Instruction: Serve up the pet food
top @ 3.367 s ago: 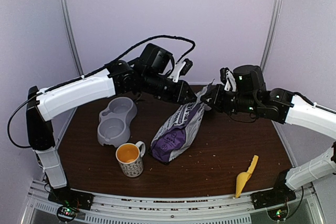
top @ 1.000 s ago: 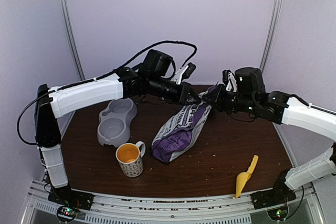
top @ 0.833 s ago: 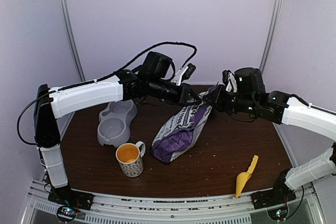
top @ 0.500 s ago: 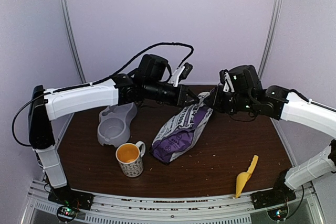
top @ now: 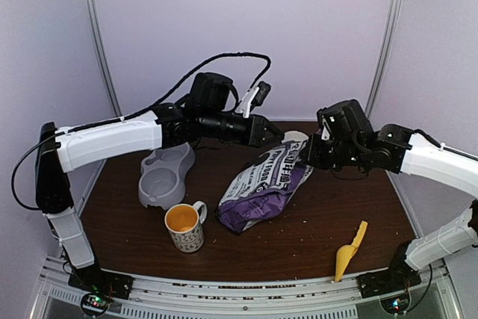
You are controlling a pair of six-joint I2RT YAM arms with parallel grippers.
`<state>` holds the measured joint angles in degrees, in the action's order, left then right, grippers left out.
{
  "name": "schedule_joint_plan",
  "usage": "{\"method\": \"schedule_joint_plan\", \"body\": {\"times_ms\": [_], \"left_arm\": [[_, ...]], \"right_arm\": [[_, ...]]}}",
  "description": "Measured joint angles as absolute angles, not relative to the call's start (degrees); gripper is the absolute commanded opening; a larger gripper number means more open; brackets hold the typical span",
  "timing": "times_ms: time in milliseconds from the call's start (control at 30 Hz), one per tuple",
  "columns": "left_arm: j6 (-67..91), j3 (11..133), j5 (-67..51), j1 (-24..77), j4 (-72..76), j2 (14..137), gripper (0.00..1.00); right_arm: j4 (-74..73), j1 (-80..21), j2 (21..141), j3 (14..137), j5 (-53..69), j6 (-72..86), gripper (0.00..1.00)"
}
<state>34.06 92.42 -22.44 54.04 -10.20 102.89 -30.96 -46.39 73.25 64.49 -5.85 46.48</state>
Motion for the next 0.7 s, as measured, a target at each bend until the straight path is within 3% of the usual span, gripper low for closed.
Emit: {"method": "schedule_joint_plan", "body": {"times_ms": [167, 333, 467, 700], "left_arm": [[34.98, 94.59, -25.04, 54.04, -10.87, 104.62, 0.47], [35.27, 97.21, -28.45, 54.04, -11.46, 107.68, 0.55], [34.7, 99.31, -30.46, 54.04, -13.78, 109.75, 0.54], [33.91, 100.99, -31.14, 54.04, -16.12, 111.28, 0.42]], "right_arm": [[-24.18, -46.39, 68.36, 60.51, -4.16, 46.7, 0.0], [-18.98, -46.37, 67.59, 59.64, -1.39, 46.33, 0.0], [-16.69, -46.37, 67.59, 59.35, 0.21, 45.23, 0.0], [-15.66, -46.37, 67.59, 59.2, 1.72, 43.2, 0.0]]}}
